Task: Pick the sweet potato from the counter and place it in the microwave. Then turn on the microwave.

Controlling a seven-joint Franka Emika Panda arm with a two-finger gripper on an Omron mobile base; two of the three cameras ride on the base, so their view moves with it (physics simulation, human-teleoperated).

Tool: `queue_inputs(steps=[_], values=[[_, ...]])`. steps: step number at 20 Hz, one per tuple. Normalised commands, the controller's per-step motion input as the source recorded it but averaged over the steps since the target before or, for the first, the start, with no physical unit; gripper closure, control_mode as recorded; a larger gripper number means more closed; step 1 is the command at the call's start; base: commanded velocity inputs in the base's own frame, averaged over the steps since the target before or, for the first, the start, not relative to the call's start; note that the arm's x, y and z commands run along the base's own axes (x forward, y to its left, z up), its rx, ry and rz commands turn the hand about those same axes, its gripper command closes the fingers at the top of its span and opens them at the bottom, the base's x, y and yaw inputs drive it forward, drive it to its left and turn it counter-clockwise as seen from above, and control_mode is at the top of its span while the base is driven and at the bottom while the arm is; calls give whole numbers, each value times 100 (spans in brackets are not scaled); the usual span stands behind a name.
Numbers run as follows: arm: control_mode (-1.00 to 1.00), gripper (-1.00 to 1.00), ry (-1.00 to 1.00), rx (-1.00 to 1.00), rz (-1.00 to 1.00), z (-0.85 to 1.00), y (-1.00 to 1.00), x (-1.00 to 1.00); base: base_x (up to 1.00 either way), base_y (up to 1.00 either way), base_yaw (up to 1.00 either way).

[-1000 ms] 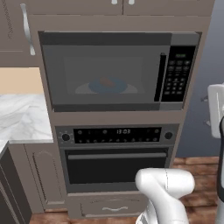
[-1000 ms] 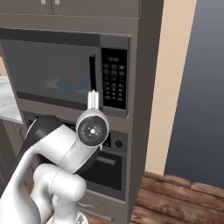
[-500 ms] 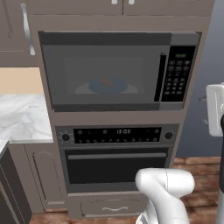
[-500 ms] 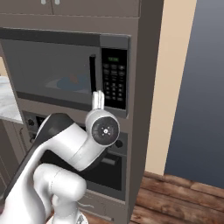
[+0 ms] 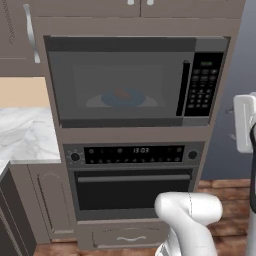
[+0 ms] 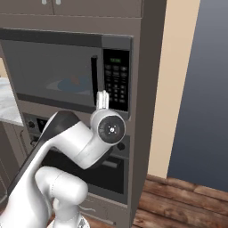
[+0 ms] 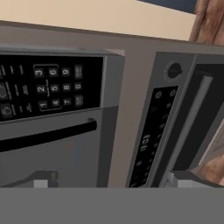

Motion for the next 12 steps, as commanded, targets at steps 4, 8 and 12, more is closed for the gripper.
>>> queue_inputs(steps=[4,8,12], values=[[-100,-100,0,0,0,-5,0,12,0,0,0],[-100,-100,0,0,0,-11,0,15,0,0,0],[-100,-100,0,2,0,-11,-1,20,0,0,0]])
